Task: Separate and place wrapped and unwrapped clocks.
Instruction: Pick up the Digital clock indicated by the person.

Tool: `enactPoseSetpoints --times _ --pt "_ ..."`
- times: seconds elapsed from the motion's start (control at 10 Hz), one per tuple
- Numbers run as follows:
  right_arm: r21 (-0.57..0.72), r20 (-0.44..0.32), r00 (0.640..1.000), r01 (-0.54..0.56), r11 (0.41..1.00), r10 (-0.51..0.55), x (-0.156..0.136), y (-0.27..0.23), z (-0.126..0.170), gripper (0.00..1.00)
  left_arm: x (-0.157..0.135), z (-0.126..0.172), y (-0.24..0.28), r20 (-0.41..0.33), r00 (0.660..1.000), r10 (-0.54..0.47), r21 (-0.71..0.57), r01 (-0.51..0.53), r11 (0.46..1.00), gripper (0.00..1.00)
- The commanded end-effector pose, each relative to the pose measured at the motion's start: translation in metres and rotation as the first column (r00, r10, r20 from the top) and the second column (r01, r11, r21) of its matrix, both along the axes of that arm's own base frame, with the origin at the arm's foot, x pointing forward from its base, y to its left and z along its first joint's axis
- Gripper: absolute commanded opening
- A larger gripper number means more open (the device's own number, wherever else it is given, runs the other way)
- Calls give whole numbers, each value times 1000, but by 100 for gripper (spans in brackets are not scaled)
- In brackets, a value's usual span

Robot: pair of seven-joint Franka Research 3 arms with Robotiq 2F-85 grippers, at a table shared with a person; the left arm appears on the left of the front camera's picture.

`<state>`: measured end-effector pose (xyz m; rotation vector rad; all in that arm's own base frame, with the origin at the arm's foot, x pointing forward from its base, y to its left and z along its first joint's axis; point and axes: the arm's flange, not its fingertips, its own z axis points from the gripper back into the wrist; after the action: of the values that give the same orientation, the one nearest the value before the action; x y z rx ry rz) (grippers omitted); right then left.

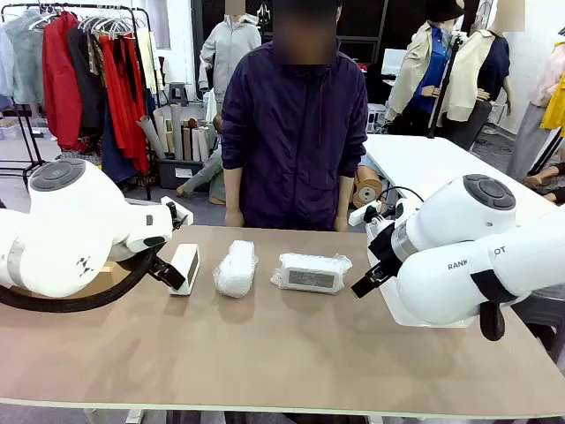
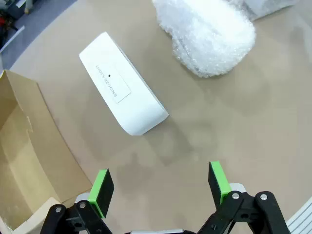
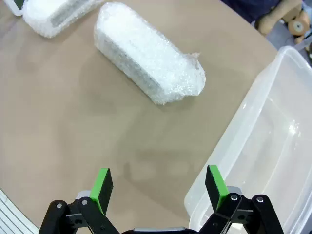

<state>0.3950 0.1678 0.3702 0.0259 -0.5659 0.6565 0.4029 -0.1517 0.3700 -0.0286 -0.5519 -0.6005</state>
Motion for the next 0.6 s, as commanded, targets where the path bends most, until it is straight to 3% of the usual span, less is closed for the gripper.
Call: enactPoseSetpoints --times 0.0,0.5 --pt "0 0 1000 0 1000 0 0 0 0 100 0 0 0 0 1000 0 0 0 1000 100" --pt "0 0 1000 0 1000 0 0 0 0 100 0 0 0 0 1000 0 0 0 1000 100"
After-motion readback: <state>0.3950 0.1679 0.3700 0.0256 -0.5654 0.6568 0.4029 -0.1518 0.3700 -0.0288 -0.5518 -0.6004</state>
